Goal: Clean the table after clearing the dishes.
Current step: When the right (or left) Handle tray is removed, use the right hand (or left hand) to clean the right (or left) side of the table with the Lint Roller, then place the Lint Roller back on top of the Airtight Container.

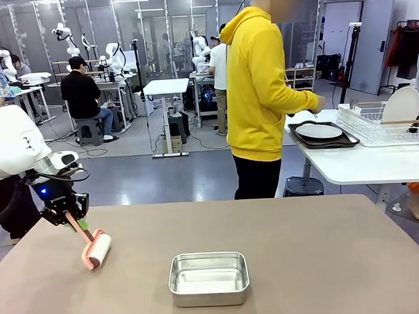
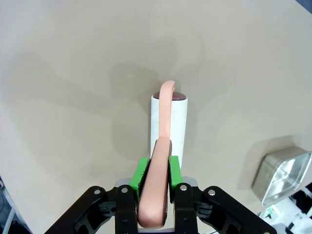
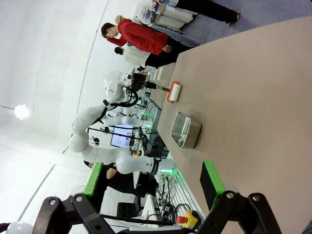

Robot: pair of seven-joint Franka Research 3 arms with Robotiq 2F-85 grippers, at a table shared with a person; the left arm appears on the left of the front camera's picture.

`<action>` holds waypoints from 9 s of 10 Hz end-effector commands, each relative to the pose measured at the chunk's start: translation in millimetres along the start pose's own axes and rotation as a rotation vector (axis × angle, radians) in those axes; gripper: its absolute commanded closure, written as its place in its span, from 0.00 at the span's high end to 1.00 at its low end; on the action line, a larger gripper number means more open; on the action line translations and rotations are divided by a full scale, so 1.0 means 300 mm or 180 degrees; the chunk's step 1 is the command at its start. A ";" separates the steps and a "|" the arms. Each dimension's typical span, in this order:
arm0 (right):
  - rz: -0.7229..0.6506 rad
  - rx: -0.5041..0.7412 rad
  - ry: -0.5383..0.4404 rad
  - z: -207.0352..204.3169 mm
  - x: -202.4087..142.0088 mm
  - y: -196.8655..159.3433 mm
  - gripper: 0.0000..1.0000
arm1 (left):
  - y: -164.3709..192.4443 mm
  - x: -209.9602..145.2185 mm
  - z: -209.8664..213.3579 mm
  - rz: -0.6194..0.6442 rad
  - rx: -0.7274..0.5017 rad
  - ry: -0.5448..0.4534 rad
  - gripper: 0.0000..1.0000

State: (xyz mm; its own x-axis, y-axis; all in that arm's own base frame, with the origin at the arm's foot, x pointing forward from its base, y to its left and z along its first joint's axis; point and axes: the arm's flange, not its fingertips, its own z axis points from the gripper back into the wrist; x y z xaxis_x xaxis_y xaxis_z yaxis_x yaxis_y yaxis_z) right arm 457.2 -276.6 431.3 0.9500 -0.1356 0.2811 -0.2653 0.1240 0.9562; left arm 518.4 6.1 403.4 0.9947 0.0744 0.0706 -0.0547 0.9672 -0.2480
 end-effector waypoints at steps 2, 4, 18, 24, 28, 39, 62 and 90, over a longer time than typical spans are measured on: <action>0.0067 0.0004 0.0003 -0.003 -0.009 0.004 0.98 | 0.088 -0.012 -0.035 0.0234 0.0334 -0.0049 0.22; 0.0067 0.0004 0.0003 -0.003 -0.009 0.004 0.98 | 0.125 -0.014 -0.030 0.0215 0.0317 -0.0058 0.22; 0.0067 0.0004 0.0003 -0.003 -0.009 0.004 0.98 | 0.563 -0.105 0.056 0.0494 0.0762 -0.0261 0.22; 0.0067 0.0004 0.0003 -0.003 -0.009 0.004 0.98 | 0.357 -0.120 0.225 0.0281 0.0707 -0.0383 0.22; 0.0067 0.0004 0.0003 -0.003 -0.009 0.004 0.98 | 0.196 -0.161 0.426 0.0192 0.0848 -0.0412 0.22; 0.0067 0.0004 0.0003 -0.003 -0.009 0.004 0.98 | 0.191 -0.159 0.422 0.0136 0.0767 -0.0458 0.22; 0.0067 0.0004 0.0003 -0.003 -0.009 0.004 0.98 | -1.030 -0.479 0.277 -0.4453 0.1151 -0.0171 0.22; 0.0067 0.0004 0.0003 -0.003 -0.009 0.004 0.98 | -1.232 -0.434 -0.158 -0.5448 0.0378 0.0263 0.22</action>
State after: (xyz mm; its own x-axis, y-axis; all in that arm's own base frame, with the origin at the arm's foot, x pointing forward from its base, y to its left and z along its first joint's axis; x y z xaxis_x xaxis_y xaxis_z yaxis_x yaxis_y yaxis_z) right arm 457.5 -276.2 431.1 0.9501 -0.1348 0.2812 -0.2654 0.1235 0.9562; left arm 414.4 -380.3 442.6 -0.0382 -0.9950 0.0920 0.9961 -0.0306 0.0823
